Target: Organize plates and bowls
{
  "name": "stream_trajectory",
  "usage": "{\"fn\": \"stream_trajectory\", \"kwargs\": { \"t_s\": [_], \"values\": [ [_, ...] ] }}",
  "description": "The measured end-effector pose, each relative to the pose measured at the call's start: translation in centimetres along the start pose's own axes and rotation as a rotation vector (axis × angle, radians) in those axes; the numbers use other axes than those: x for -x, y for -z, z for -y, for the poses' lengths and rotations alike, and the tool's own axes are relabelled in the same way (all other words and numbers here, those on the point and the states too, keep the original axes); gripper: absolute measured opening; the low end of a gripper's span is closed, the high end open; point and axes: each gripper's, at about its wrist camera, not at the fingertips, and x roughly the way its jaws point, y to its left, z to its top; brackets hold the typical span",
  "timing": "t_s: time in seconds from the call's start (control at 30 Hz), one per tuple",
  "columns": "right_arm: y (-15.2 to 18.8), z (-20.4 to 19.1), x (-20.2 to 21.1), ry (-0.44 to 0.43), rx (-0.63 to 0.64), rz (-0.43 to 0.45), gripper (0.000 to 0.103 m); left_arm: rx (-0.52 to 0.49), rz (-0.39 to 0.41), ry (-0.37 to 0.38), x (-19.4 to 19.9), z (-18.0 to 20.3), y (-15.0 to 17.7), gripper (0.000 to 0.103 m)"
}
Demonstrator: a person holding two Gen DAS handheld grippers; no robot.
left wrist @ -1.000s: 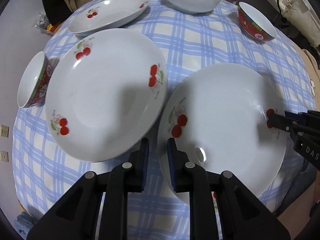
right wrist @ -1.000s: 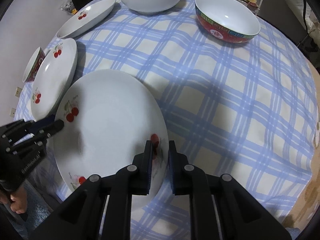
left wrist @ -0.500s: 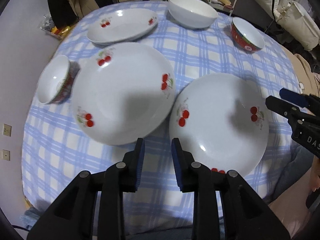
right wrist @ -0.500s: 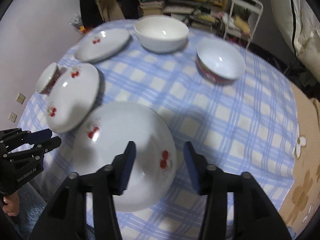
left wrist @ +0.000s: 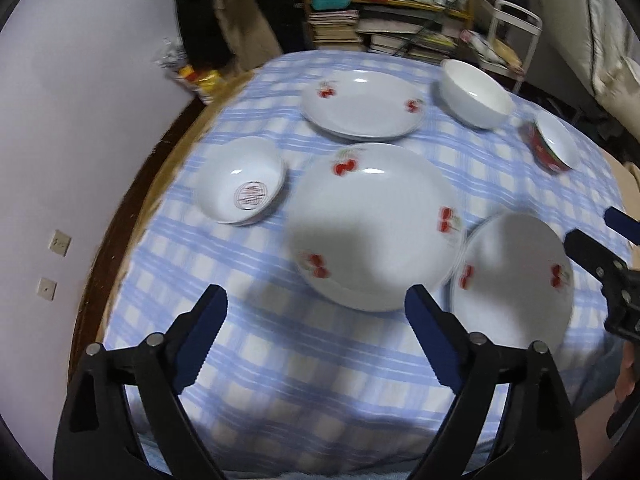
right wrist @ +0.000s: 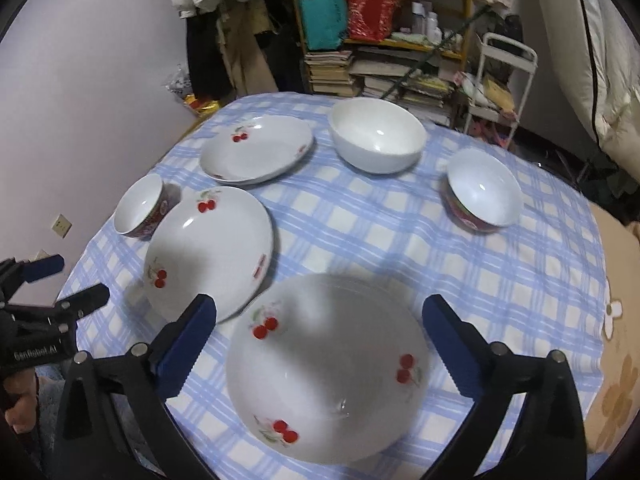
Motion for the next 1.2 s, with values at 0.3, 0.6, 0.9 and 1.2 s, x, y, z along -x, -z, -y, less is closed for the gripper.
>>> {"fn": "stream_trajectory", "kwargs": {
  "t_s": [0.3,0.6,0.9,1.2],
  "values": [
    [-1.3,-3.3,-1.3,0.036,0.050,0.023,0.103,0.075,-0.004,-0.013,-1.9,-3.7,-0.5,0.090],
    [-3.0,-4.6,-3.9,0.016,0.046,0.005,0.103,0.152,-0.003,-0.011,-4.8,-6.4,-1.3,0.090],
    [-4.4,-6.1,-7.3,0.039,0.100,-0.049,0.103,0.199,-0.014,0.000,-7.7,-7.1,-1.3,0.090],
    [-6.0,-5.1,-11.5,0.046,0.090,-0.141,0.102,0.246,-0.042,0.106,-10.4,-6.6,-1.5,0.090]
  ]
}}
